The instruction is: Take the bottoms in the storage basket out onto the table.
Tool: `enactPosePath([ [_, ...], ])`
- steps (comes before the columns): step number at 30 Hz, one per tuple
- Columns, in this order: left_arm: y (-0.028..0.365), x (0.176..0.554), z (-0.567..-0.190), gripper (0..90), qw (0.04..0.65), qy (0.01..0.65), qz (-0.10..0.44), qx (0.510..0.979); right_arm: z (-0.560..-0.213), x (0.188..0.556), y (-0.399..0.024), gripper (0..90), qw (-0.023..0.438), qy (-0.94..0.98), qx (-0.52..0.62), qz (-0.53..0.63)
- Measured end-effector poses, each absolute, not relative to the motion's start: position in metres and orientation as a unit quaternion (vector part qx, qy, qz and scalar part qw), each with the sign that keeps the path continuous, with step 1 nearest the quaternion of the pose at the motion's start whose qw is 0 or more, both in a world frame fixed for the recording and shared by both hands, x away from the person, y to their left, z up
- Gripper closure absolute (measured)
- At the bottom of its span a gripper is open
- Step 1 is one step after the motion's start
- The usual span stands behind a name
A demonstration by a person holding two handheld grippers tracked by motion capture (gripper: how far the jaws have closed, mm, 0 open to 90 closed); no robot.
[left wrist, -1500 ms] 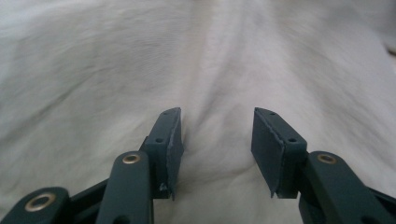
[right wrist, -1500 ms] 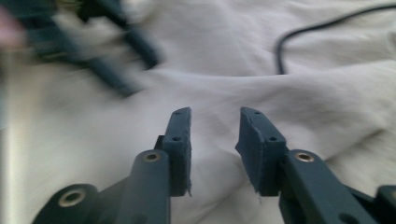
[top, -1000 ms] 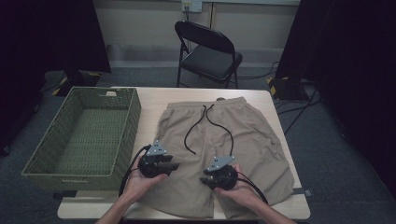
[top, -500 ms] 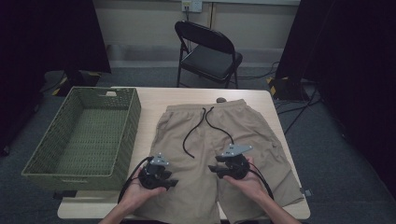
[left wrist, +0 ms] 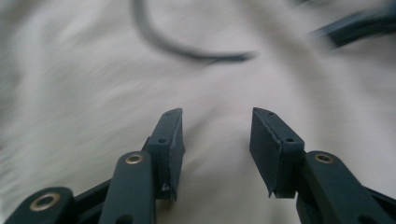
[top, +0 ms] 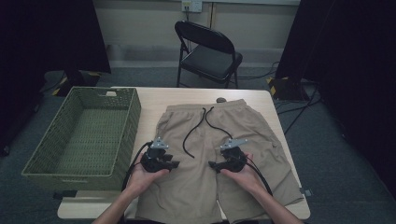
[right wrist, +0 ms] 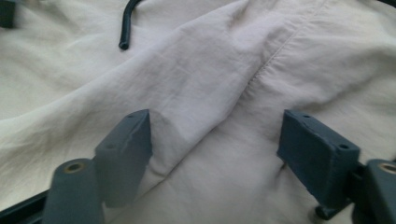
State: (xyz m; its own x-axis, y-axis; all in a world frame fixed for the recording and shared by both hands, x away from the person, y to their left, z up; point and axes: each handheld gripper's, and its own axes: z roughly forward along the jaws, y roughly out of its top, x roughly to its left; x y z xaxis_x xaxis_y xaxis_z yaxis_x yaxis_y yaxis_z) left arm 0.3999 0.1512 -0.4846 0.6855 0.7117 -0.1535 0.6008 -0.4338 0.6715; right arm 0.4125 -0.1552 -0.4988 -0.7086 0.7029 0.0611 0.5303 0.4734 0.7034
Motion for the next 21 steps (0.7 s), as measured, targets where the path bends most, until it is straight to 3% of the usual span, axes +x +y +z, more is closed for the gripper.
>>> enactPosePath([
  [10, 0.154, 0.414, -0.491, 46.4, 0.339, 0.382, 0.125, 0.851, -0.502, 0.436, -0.142, 20.9, 0.128, 0.843, 0.369, 0.370],
  [21, 0.161, 0.412, -0.496, 39.5, 0.347, 0.389, 0.155, 0.839, -0.500, 0.411, -0.155, 21.1, 0.128, 0.851, 0.362, 0.358],
])
